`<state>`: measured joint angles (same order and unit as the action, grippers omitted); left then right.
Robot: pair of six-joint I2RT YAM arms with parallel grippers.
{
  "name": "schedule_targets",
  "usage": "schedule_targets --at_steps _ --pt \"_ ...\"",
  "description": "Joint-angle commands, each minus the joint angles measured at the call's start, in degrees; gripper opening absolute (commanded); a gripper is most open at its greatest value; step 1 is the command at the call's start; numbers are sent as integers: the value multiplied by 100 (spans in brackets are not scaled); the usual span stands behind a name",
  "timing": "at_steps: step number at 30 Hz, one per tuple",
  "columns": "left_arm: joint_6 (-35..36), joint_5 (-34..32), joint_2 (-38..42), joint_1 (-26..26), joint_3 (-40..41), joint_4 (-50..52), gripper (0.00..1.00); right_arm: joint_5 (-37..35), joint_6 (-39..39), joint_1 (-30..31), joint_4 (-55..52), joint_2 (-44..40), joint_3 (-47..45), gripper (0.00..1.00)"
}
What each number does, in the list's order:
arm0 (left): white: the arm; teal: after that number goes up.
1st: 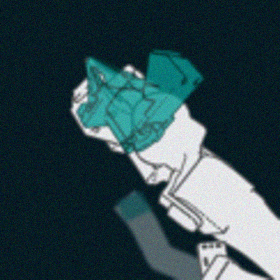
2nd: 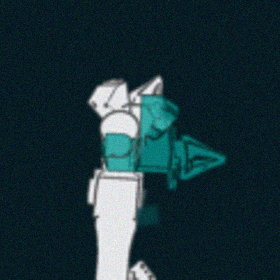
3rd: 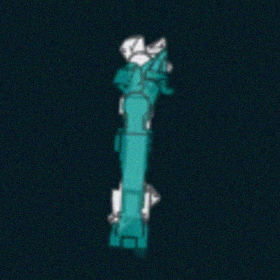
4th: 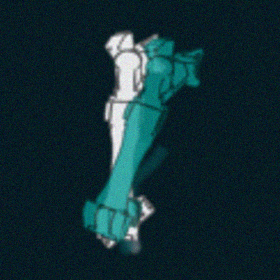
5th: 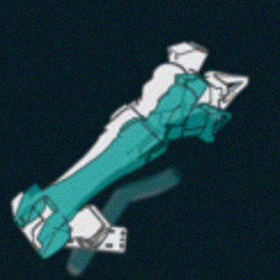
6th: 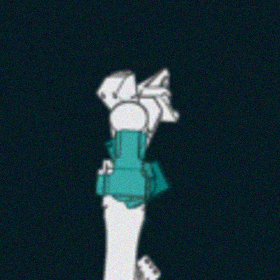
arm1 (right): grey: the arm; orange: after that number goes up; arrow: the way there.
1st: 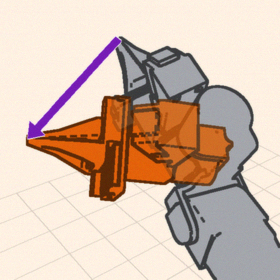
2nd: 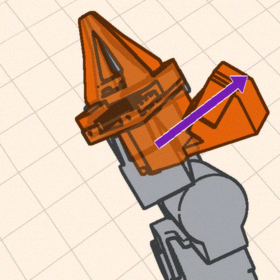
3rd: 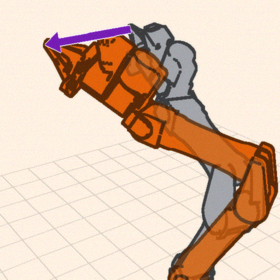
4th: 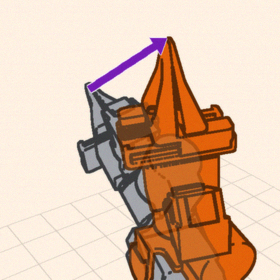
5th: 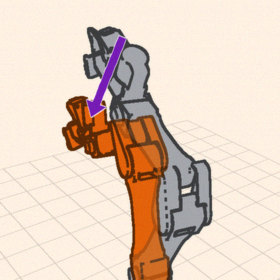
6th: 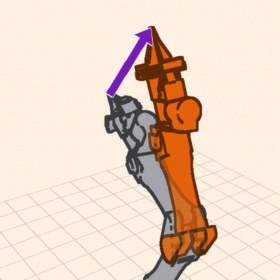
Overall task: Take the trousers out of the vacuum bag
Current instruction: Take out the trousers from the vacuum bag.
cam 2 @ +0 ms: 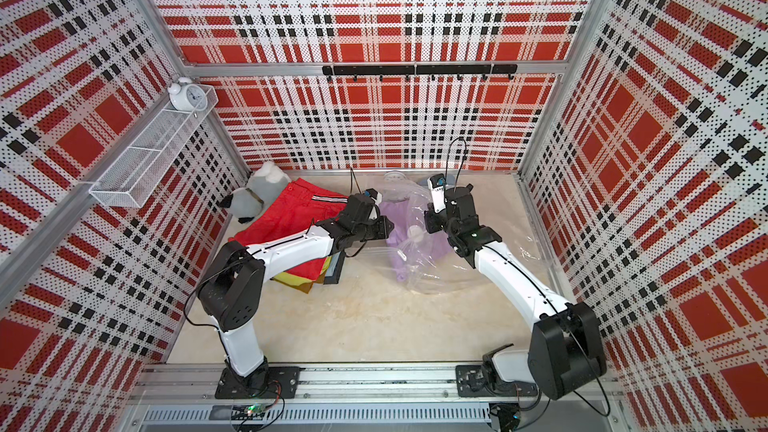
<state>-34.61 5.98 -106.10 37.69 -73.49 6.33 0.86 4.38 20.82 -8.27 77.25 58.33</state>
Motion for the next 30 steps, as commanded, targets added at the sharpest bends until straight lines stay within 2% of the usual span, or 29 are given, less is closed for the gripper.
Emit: schedule_targets --at_steps 1,3,11,26,30 --pt "-34 94 239 -6 153 -306 34 54 80 -39 80 101 158 0" --pt "-88 158 215 -8 235 -383 41 76 89 -39 92 123 162 0" --pt "-374 157 116 -33 528 -370 52 116 98 -42 124 123 132 0" --pt "-886 108 -165 131 832 -318 56 195 128 -41 298 140 104 0" --pt "-1125 266 -319 181 971 -502 56 226 159 -42 335 140 106 0"
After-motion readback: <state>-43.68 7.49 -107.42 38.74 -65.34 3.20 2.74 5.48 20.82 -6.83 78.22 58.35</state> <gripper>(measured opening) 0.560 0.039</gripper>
